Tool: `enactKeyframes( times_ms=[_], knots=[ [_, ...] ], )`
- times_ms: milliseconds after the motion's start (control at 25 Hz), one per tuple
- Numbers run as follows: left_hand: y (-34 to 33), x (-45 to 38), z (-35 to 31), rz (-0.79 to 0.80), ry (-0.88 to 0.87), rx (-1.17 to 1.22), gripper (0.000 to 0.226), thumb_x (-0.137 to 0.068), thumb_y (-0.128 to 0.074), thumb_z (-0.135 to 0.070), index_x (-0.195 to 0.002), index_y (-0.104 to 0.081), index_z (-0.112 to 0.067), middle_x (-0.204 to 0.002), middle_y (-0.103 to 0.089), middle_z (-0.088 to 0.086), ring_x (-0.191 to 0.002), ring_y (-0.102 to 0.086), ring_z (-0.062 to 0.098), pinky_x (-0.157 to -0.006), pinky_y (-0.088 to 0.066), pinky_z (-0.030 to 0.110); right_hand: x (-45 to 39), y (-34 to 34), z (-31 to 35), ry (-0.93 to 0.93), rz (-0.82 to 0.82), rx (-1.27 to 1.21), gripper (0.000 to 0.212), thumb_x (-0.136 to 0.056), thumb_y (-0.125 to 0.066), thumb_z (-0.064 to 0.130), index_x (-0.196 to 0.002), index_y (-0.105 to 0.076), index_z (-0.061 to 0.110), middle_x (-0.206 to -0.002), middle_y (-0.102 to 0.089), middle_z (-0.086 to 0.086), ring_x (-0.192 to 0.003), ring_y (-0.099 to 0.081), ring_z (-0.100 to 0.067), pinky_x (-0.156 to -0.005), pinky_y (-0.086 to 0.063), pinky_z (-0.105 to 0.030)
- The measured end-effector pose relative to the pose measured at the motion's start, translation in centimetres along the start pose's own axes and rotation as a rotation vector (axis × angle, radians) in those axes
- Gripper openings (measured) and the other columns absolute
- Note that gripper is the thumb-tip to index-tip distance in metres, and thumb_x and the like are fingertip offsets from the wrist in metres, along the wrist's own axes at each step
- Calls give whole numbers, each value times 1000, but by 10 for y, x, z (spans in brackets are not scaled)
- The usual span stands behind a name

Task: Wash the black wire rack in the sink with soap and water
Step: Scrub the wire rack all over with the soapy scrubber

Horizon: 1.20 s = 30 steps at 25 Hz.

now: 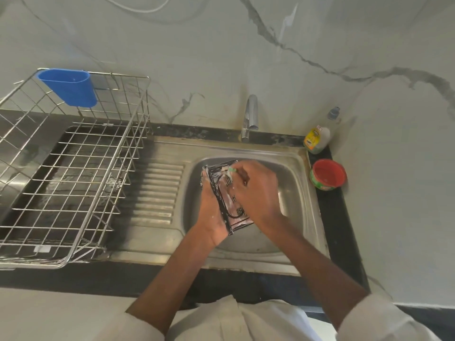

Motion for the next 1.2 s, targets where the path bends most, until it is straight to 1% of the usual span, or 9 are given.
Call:
enactKeyframes(
  times_ms=[120, 200, 400, 520, 680, 800, 960, 1040, 1200],
  knots=[
    [10, 4, -5, -39, 3, -50, 88, -99, -23, -87, -143, -67, -27, -142, -68, 9, -132, -64, 40, -111, -45, 71, 3, 3, -7, 23, 26, 28, 9, -89, -73, 3, -88, -75, 12, -73, -57, 13, -63, -49, -6, -62, -43, -15],
    [8, 8, -8, -38, 22, -92, 85, -95, -16, -90, -136, -71, -39, -141, -71, 6, -130, -67, 40, -106, -46, 76, -10, 6, -16, -91, -8, -15, 9, -91, -73, 6, -89, -76, 15, -73, -62, 13, -64, -55, -1, -62, -44, -13],
    [13, 16, -13, -72, 6, -40, 86, -100, -11, -82, -137, -68, -29, -130, -75, 10, -102, -77, 30, -77, -66, 46, 38, 7, 0, -61, 48, 68, 20, -89, -71, 2, -79, -65, 18, -67, -46, 17, -61, -44, -5, -59, -37, -15],
    [19, 12, -16, -58, -21, -10, 85, -102, -21, -82, -146, -64, -23, -142, -68, 15, -110, -71, 36, -90, -63, 50, 78, 8, 2, -73, 64, 51, 15, -86, -76, 1, -86, -71, 15, -70, -46, 22, -60, -46, 4, -60, -37, -5],
    [16, 13, -7, -98, 16, -20, 58, -112, -39, -56, -105, -78, -13, -102, -73, 9, -89, -72, 24, -81, -59, 36, 46, -20, 29, 32, 97, -28, 11, -91, -71, 4, -90, -70, 14, -77, -57, 14, -68, -48, -4, -63, -37, -15],
    [7, 16, -4, -84, 37, -53, 47, -109, -43, -49, -100, -76, -17, -96, -73, 6, -87, -74, 22, -76, -60, 34, -3, -23, 34, -51, 91, -7, 9, -93, -67, 8, -92, -71, 17, -84, -65, 9, -75, -52, -5, -67, -39, -16],
    [14, 8, -23, -109, -18, -1, 50, -106, -47, -53, -102, -80, -16, -102, -75, 9, -92, -72, 26, -87, -59, 38, 46, -12, 32, 167, 275, 18, 16, -88, -71, 2, -85, -64, 17, -69, -42, 24, -64, -40, -2, -63, -39, -21],
    [21, 5, -23, -116, -21, 5, 54, -107, -43, -59, -110, -80, -19, -109, -75, 9, -95, -70, 28, -92, -56, 42, 68, -5, 20, 101, 343, -50, 14, -86, -75, 3, -86, -70, 16, -65, -42, 29, -61, -48, 3, -63, -36, -14],
    [18, 2, -10, -121, 13, 24, 58, -111, -37, -53, -93, -78, -16, -93, -71, 4, -87, -72, 18, -89, -52, 34, 21, -23, 32, -117, 148, -155, 10, -90, -76, 10, -89, -77, 19, -70, -63, 21, -68, -61, 6, -67, -47, -13]
  ],
)
Point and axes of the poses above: each hand's wrist, its own x-axis away from the middle knuckle, its own y-axis out of the back of the hand, z = x × y, the point moved 4 cm from there along -x, towards the middle knuckle
